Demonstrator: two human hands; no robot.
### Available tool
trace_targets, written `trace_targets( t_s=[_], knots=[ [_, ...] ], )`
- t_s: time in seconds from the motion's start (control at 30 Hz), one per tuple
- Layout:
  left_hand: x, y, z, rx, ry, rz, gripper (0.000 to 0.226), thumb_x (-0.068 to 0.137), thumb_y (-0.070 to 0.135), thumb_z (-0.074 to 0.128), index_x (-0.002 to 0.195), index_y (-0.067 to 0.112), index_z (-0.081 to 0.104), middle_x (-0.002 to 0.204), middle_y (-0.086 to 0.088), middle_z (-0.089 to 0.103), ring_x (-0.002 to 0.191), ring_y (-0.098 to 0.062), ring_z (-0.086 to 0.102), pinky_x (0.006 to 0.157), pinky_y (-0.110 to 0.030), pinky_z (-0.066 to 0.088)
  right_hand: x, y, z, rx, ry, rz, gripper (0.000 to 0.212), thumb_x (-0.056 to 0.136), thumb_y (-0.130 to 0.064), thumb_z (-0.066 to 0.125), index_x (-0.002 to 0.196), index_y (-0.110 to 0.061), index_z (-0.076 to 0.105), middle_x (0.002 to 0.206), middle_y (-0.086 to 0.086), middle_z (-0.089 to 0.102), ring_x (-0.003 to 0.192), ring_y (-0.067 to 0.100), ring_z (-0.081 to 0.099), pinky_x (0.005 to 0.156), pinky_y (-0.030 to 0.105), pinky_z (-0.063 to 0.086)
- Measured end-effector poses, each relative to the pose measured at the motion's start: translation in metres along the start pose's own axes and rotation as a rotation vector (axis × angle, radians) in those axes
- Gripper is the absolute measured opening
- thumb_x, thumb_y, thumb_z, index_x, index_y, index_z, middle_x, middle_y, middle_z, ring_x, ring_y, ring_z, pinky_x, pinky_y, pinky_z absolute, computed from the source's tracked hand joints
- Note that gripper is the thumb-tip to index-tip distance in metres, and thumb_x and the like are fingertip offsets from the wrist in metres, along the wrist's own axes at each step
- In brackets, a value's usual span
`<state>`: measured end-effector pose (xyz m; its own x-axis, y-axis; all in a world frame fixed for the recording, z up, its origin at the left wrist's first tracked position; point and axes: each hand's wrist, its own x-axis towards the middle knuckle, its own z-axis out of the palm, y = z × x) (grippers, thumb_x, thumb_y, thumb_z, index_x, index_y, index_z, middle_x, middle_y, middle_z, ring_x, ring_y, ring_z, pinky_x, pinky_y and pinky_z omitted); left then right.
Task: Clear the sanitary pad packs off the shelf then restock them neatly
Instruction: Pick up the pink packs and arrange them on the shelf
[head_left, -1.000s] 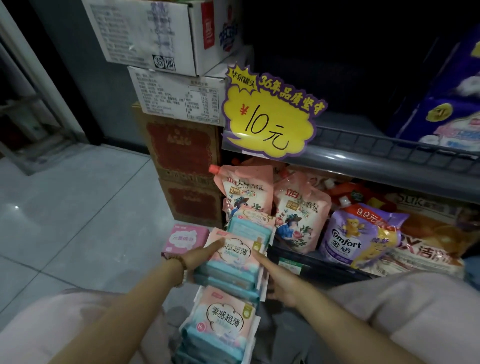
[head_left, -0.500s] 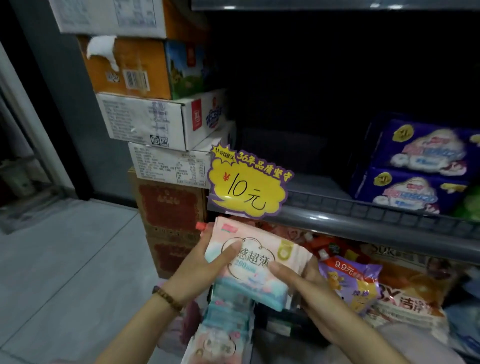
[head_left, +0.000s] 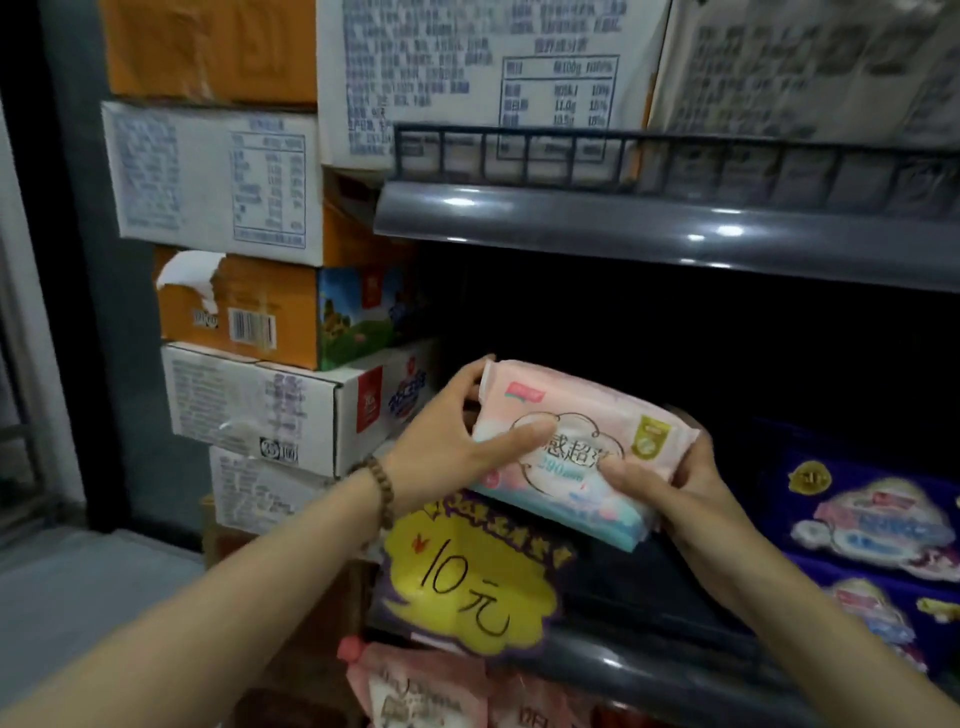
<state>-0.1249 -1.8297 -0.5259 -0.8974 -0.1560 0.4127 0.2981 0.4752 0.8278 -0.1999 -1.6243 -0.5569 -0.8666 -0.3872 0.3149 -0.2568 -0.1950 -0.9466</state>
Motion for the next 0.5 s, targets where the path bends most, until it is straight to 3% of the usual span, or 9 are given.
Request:
trace_targets(
  t_s=[0.1,0.2,0.3,0.4,0.5],
  knots=[
    [0.056,-0.022,-0.015,0.148,-0.083,-0.091,0.089,0.07,0.063,0.063,0.144,0.032,0.025,0.121,0.014,0.058,0.102,-0.001,0.058,0.085,-0.017,0.047,0.06,0.017,-0.001,-0.055,-0.025,-0.047,0.114,0.05,-0.004,0.089,0.139,-0.033,0.023,0.119,0.0,0.062,0.097,0.011,0.068,0.071,0.024,0.058],
    [0.091,-0.059,-0.01,0.195,-0.155,-0.211,0.093,0.072,0.069,0.061,0.145,0.024,0.026,0.139,0.005,0.042,0.124,-0.01,0.044,0.097,-0.016,0.034,0.096,0.056,0.0,-0.12,-0.066,0.0,0.123,0.05,-0.012,0.082,0.147,-0.037,0.01,0.124,-0.002,0.058,0.102,0.011,0.066,0.076,0.027,0.059],
    [0.103,-0.094,-0.005,0.428,-0.248,-0.259,0.069,0.089,0.049,0.055,0.145,0.019,0.028,0.14,-0.002,0.045,0.126,-0.014,0.044,0.084,-0.006,0.031,0.113,0.099,-0.004,-0.241,-0.173,0.105,0.133,0.048,-0.018,0.087,0.149,-0.035,0.003,0.131,-0.003,0.054,0.108,0.006,0.061,0.088,0.026,0.054],
    [0.106,-0.119,-0.013,0.535,-0.257,-0.256,0.055,0.092,0.044,0.051,0.139,0.018,0.042,0.14,0.0,0.049,0.127,-0.012,0.046,0.104,-0.018,0.033,0.117,0.123,-0.009,-0.424,-0.297,0.168,0.133,0.049,-0.026,0.091,0.149,-0.032,0.003,0.138,-0.005,0.047,0.121,0.005,0.052,0.1,0.021,0.045],
    [0.104,-0.121,-0.03,0.594,-0.135,-0.138,0.047,0.094,0.039,0.05,0.136,0.018,0.047,0.139,-0.003,0.049,0.127,-0.016,0.046,0.106,-0.023,0.034,0.115,0.122,-0.01,-0.637,-0.201,0.035,0.116,0.058,-0.031,0.09,0.139,-0.05,0.009,0.15,-0.014,0.014,0.137,0.001,0.021,0.109,0.016,0.025]
  ],
)
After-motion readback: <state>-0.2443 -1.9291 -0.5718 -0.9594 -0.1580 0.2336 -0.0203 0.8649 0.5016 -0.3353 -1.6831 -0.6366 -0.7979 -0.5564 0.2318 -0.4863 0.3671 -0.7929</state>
